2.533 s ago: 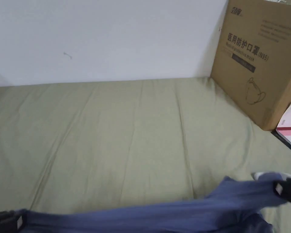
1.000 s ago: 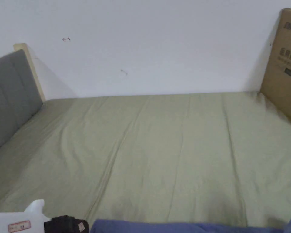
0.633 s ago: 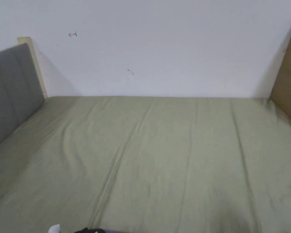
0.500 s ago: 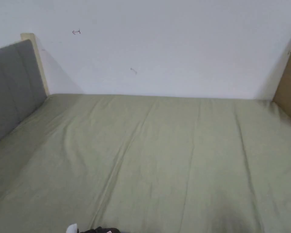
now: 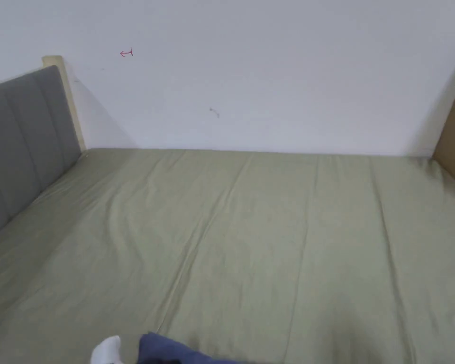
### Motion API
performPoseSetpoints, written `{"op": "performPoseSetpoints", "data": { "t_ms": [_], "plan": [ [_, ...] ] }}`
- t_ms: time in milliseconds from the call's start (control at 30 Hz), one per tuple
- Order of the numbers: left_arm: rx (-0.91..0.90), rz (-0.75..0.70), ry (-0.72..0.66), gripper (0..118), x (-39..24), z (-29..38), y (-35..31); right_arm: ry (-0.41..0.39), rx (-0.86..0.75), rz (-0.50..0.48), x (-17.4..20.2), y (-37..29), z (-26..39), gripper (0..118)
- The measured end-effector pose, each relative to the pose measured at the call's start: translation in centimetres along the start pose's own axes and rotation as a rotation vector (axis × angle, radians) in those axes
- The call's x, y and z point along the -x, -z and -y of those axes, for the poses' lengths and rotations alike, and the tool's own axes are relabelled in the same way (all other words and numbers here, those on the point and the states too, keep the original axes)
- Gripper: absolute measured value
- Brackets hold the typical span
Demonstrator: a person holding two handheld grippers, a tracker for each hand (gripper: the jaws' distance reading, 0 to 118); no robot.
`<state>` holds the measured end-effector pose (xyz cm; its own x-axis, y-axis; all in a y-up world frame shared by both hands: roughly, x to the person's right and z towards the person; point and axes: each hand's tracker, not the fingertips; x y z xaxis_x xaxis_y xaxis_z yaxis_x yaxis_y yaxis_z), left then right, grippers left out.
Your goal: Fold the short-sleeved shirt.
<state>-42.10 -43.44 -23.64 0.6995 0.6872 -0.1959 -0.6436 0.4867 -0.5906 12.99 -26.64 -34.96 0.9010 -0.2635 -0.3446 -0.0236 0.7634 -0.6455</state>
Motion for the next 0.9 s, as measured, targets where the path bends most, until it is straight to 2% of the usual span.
{"op": "performPoseSetpoints", "data": {
  "t_ms": [133,167,233,300,400,433,533,600,633,667,733,900],
  "plan": [
    [-0.076,-0.59,0.45,7,-4.5,-1.1,-5.9,0.02,-0.019,-0.022,-0.5,-0.5,0.4,0],
    [-0.071,-0.638,0.494,7,-5.2,-1.0,-6.6,0.022,-0.018,-0.024,-0.5,-0.6,0.6,0],
    [-0.08,-0.572,0.452,7,-6.0,-0.8,-7.9,0.027,-0.01,-0.025,-0.8,-0.6,1.2,0],
    [-0.11,-0.433,0.348,7,-8.2,-0.1,-7.6,0.043,-0.004,-0.029,-1.1,-0.8,1.6,0],
    [-0.037,-0.206,0.29,9,-11.2,0.7,-4.3,0.07,-0.007,-0.036,-1.9,-1.4,1.9,0],
    [0.021,-0.171,0.291,18,-12.4,1.2,-2.2,0.074,-0.01,-0.035,-2.4,-1.7,1.9,0],
    [0.133,-0.156,0.378,35,-15.9,3.1,3.4,0.088,-0.025,-0.015,-3.3,-2.8,2.0,0],
    [0.172,-0.104,0.387,79,-17.6,4.3,5.4,0.107,-0.029,-0.004,-4.1,-3.4,2.3,0],
    [0.211,-0.029,0.362,102,-18.1,4.8,5.9,0.117,-0.027,0.0,-4.4,-3.6,2.4,0],
    [0.228,0.031,0.34,111,-18.9,5.7,6.1,0.123,-0.026,0.004,-4.7,-3.7,2.5,0],
    [0.202,0.065,0.334,113,-19.4,5.6,5.7,0.126,-0.023,0.012,-5.2,-3.7,2.8,0],
    [0.131,-0.121,0.398,112,-18.3,3.8,2.2,0.145,-0.014,0.007,-5.7,-3.2,3.2,0]
  ]
}}
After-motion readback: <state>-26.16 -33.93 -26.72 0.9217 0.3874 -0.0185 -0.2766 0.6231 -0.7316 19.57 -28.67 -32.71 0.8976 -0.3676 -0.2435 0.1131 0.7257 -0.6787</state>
